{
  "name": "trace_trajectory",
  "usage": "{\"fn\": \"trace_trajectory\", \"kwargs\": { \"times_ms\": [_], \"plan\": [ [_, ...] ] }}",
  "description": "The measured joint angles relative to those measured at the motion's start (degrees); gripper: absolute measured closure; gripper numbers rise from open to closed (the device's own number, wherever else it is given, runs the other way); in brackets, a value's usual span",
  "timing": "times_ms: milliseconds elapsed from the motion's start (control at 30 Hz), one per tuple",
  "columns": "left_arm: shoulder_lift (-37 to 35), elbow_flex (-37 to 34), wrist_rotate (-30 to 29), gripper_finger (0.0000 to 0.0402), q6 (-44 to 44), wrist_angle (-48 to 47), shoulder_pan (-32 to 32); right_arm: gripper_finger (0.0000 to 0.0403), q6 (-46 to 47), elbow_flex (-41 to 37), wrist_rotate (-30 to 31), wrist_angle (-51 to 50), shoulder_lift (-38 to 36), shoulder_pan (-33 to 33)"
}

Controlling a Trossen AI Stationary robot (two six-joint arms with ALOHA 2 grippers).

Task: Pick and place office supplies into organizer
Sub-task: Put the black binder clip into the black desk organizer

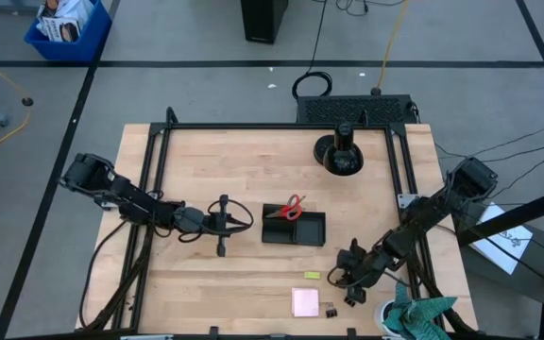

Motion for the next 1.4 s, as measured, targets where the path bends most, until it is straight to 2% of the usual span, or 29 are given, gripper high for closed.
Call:
{"fn": "trace_trajectory", "kwargs": {
  "times_ms": [100, 267, 400, 500, 667, 800, 1000, 1200, 1400],
  "plan": [
    [0.0, 0.0, 0.0, 0.0381, -0.2, 0.0, 0.0, 0.0392, -2.5, 0.0, 0.3, 0.9, -0.1, -0.6],
    [0.0, 0.0, 0.0, 0.037, -1.3, 0.0, 0.0, 0.0396, -5.4, 1.4, 1.7, 0.4, 0.0, -1.3],
    [0.0, 0.0, 0.0, 0.0375, -1.2, 0.0, 0.0, 0.04, -11.7, 5.6, 3.4, -0.4, -1.2, -2.5],
    [0.0, 0.0, -0.1, 0.0384, -0.4, 0.0, 0.0, 0.0401, -20.1, 9.3, 6.7, -0.2, -2.6, -3.7],
    [0.0, 0.0, -0.3, 0.0398, 0.7, 0.3, 0.0, 0.0402, -36.3, 15.2, 16.3, -0.4, -2.8, -6.8],
    [0.0, 0.0, -0.5, 0.0389, 0.7, 0.3, 0.1, 0.0402, -44.2, 16.3, 21.3, -0.9, -1.7, -10.9],
    [0.0, 0.0, -4.8, 0.037, 1.1, 0.1, 0.1, 0.0402, -47.9, 16.3, 24.3, 0.5, 2.4, -16.3],
    [0.0, 0.0, -10.7, 0.0374, 1.9, 0.4, 0.1, 0.0403, -52.3, 16.3, 30.3, 5.8, 8.1, -17.8],
    [0.0, 0.0, -12.2, 0.0391, 1.9, 0.4, 0.1, 0.0403, -56.2, 16.3, 30.2, 13.7, 12.8, -17.8]
  ]
}}
